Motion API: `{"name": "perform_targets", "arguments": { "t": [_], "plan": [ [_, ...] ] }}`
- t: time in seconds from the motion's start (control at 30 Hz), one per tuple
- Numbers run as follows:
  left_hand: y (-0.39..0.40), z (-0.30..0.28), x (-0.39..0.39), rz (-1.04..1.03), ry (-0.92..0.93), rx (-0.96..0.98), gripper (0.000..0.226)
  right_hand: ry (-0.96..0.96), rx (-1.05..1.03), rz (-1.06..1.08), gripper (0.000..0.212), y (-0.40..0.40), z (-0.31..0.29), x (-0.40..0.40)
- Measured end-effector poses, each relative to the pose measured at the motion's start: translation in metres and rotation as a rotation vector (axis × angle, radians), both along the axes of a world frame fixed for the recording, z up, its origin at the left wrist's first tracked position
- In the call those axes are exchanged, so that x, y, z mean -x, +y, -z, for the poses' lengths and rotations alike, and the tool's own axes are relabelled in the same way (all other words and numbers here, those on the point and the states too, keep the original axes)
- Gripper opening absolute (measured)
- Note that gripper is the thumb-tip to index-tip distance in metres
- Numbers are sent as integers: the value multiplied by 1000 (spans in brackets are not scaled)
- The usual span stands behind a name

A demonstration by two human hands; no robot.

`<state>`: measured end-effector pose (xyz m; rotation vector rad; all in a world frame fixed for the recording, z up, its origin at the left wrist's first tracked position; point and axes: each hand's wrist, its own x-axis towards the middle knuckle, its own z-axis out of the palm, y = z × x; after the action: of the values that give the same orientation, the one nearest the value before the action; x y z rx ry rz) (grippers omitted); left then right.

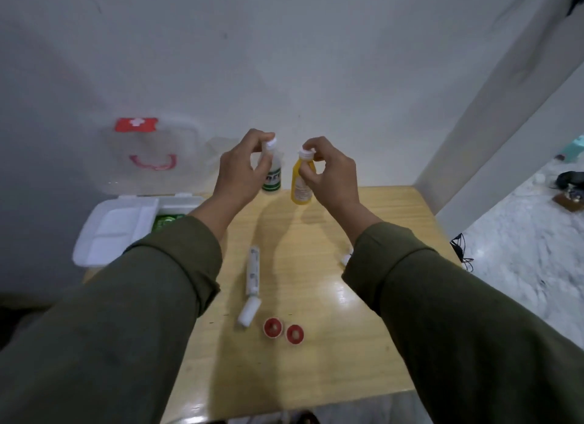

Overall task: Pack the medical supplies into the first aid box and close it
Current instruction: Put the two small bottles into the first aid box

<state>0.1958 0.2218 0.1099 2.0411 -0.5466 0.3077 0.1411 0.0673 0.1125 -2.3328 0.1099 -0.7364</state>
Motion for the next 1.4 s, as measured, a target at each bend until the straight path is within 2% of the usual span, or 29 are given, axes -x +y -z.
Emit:
{"name": "perform_targets", "arguments": {
  "t": [0.23,0.5,0.77,0.97,1.4],
  "plan": [
    [95,-29,-17,29,-5,-40,22,-24,-98,-20,18,101,-21,-6],
    [151,-19,-32,86,87,-23,22,13,-205,8,21,165,-16,-7],
    [167,13,-47,237,197,8,19,82,-244,-2,23,186,5,-9],
    [170,35,-51,318,251,-73,23,124,-199,-15,20,189,26,-8],
    [181,68,-54,333,327,-182,20,208,-7,-46,26,195,70,-12]
  ]
}}
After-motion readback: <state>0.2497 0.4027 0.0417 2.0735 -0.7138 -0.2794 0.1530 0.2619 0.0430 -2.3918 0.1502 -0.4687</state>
